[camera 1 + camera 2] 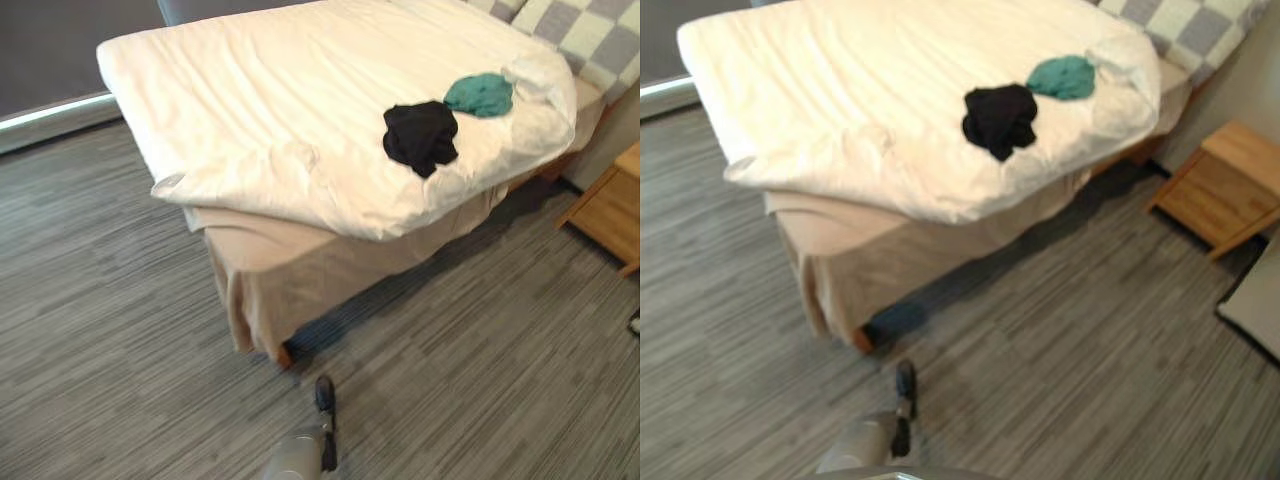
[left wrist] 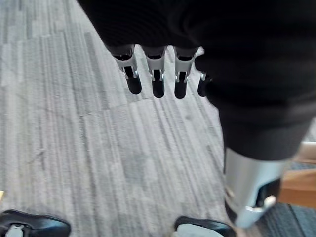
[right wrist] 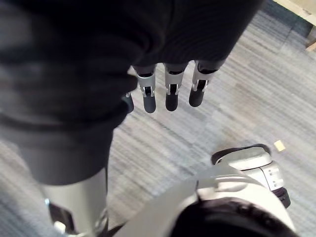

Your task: Tidy up the quilt and then pick up the clothes from the bed and put them into the laundry hamper.

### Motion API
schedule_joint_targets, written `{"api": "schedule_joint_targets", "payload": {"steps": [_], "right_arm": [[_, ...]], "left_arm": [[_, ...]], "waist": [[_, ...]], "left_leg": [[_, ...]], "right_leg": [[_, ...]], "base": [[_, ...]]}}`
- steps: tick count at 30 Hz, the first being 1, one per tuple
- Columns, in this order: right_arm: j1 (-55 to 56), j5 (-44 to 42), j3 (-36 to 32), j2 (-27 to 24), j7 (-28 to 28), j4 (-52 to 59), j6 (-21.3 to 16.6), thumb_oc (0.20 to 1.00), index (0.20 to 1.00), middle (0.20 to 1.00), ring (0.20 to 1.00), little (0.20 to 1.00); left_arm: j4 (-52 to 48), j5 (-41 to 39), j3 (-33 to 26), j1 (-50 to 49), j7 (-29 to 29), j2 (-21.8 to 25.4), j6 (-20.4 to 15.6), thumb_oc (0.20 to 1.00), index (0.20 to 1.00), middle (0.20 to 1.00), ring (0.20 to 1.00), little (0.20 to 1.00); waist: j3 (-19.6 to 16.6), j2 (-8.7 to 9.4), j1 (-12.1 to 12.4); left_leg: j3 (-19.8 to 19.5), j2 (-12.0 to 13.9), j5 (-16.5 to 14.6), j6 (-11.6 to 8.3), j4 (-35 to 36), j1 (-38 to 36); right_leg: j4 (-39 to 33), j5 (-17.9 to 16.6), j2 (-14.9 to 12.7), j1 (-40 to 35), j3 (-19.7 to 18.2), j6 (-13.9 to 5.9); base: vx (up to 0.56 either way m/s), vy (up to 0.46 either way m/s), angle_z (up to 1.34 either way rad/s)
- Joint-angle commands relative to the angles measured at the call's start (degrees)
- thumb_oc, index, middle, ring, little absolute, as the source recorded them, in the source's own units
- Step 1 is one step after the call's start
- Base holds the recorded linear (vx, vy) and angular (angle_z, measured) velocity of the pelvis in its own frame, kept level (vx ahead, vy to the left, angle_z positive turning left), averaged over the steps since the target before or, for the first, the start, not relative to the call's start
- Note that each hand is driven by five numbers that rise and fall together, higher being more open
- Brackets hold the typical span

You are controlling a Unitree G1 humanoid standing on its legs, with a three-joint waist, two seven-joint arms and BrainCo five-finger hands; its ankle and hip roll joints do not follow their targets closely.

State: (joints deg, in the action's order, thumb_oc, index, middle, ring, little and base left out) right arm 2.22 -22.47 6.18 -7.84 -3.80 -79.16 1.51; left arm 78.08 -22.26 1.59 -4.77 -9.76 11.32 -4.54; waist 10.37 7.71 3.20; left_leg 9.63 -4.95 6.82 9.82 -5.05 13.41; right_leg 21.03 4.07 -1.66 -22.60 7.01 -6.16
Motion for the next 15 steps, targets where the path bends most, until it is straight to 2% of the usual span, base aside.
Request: {"api": "schedule_joint_targets", "payload": {"steps": [1,2,3,4,5,6,9,10,11,14,15], "right_arm": [[1.1,1.9,-1.2,-2.9,1.4,6.7,0.1,1.0,1.0,1.0,1.0,1.0],[1.2,1.8,-0.7,-3.0,1.8,7.0,0.5,1.0,1.0,1.0,1.0,1.0],[1.0,2.0,0.0,-3.1,1.9,7.0,0.4,1.0,1.0,1.0,1.0,1.0],[0.5,2.8,1.4,-2.6,1.6,7.0,-0.8,1.0,1.0,1.0,1.0,1.0],[0.4,2.0,3.3,-2.4,1.8,7.5,-1.0,1.0,1.0,1.0,1.0,1.0],[0.2,1.4,4.0,-2.4,2.0,7.5,-0.6,1.0,1.0,1.0,1.0,1.0],[0.0,3.2,5.2,-2.1,2.8,6.8,0.4,1.0,1.0,1.0,1.0,1.0],[-0.1,3.9,5.6,-2.1,3.3,6.7,0.7,1.0,1.0,1.0,1.0,1.0],[-0.7,2.8,6.5,-2.1,4.5,6.5,1.2,1.0,1.0,1.0,1.0,1.0],[-1.3,1.4,6.4,-2.3,5.0,6.3,0.6,1.0,1.0,1.0,1.0,1.0],[-1.8,-1.2,5.6,-2.9,5.1,6.4,-0.5,1.0,1.0,1.0,1.0,1.0]], "left_arm": [[1.9,1.6,0.5,-3.6,-0.7,-2.2,-2.0,1.0,1.0,1.0,1.0,1.0],[1.9,1.8,0.6,-3.1,-1.2,-1.5,-2.6,1.0,1.0,1.0,1.0,1.0],[1.8,0.3,1.4,-2.6,-1.4,-0.8,-2.5,1.0,1.0,1.0,1.0,1.0],[1.2,-2.1,2.3,-0.8,-2.2,0.5,-2.9,1.0,1.0,1.0,1.0,1.0],[0.5,-3.3,2.9,1.5,-3.9,1.8,-2.5,1.0,1.0,1.0,1.0,1.0],[-0.3,-4.6,3.6,2.9,-5.1,2.4,-2.0,1.0,1.0,1.0,1.0,1.0],[-1.9,-9.3,3.8,4.5,-9.1,2.2,-1.6,1.0,1.0,1.0,1.0,1.0],[-2.5,-10.3,3.3,4.5,-9.8,1.9,-1.5,1.0,1.0,1.0,1.0,1.0],[-3.0,-10.0,2.9,4.5,-9.8,1.4,-1.4,1.0,1.0,1.0,1.0,1.0],[-2.8,-9.8,3.1,4.8,-9.8,0.9,-1.3,1.0,1.0,1.0,1.0,1.0],[-2.7,-8.6,4.1,5.0,-10.5,-0.2,-1.4,1.0,1.0,1.0,1.0,1.0]], "waist": [[0.8,-5.67,0.9],[1.5,-6.45,-0.2],[1.9,-7.45,-0.7],[2.5,-7.51,-0.8],[4.0,-6.5,-3.3],[4.0,-6.04,-4.8],[2.7,-5.19,-5.5],[2.4,-4.98,-5.2],[2.2,-4.5,-4.6],[2.2,-4.28,-4.6],[2.4,-3.98,-5.0]], "left_leg": [[-6.4,5.0,-0.7,-7.3,3.2,-1.0],[-8.4,4.1,-1.2,-6.45,3.7,-3.8],[-9.6,4.2,-1.4,-6.13,4.2,-5.4],[-11.3,4.4,-1.6,-6.67,4.9,-7.8],[-14.8,3.3,-3.1,-6.6,7.7,-12.0],[-16.3,2.8,-3.7,-5.97,8.8,-13.1],[-17.0,3.1,-3.8,-6.41,8.5,-12.7],[-16.9,3.6,-3.7,-6.75,8.1,-12.4],[-15.4,6.1,-2.9,-8.31,7.7,-11.6],[-14.4,7.2,-2.4,-9.34,7.3,-11.0],[-11.9,8.9,-2.3,-10.56,5.7,-10.0]], "right_leg": [[10.3,-7.9,-9.5,16.7,-2.3,-3.02],[13.5,-8.8,-8.6,23.2,-3.3,-2.01],[13.9,-7.7,-7.6,26.8,-3.2,-0.74],[2.8,-6.6,-8.5,28.9,-1.5,0.04],[-11.0,-9.9,-5.1,29.4,-6.1,-1.11],[-14.8,-11.4,-2.8,30.2,-10.1,-1.68],[-17.2,-11.3,-1.3,28.8,-12.8,-1.7],[-17.3,-10.8,-1.2,28.2,-12.5,-1.54],[-17.9,-9.8,-1.4,27.0,-10.9,-1.01],[-18.5,-9.6,-1.4,26.5,-10.4,-0.73],[-19.8,-9.4,-1.6,25.8,-9.4,-0.41]], "base": [[0.42,0.192,-0.51],[0.42,0.144,0.0],[0.44,-0.085,0.56],[0.5,-0.387,0.99],[0.47,-0.506,1.01],[0.39,-0.436,0.93],[0.19,-0.22,1.9],[0.22,-0.301,2.33],[0.15,-0.22,2.02],[0.04,-0.152,0.93],[-0.05,-0.108,0.89]]}}
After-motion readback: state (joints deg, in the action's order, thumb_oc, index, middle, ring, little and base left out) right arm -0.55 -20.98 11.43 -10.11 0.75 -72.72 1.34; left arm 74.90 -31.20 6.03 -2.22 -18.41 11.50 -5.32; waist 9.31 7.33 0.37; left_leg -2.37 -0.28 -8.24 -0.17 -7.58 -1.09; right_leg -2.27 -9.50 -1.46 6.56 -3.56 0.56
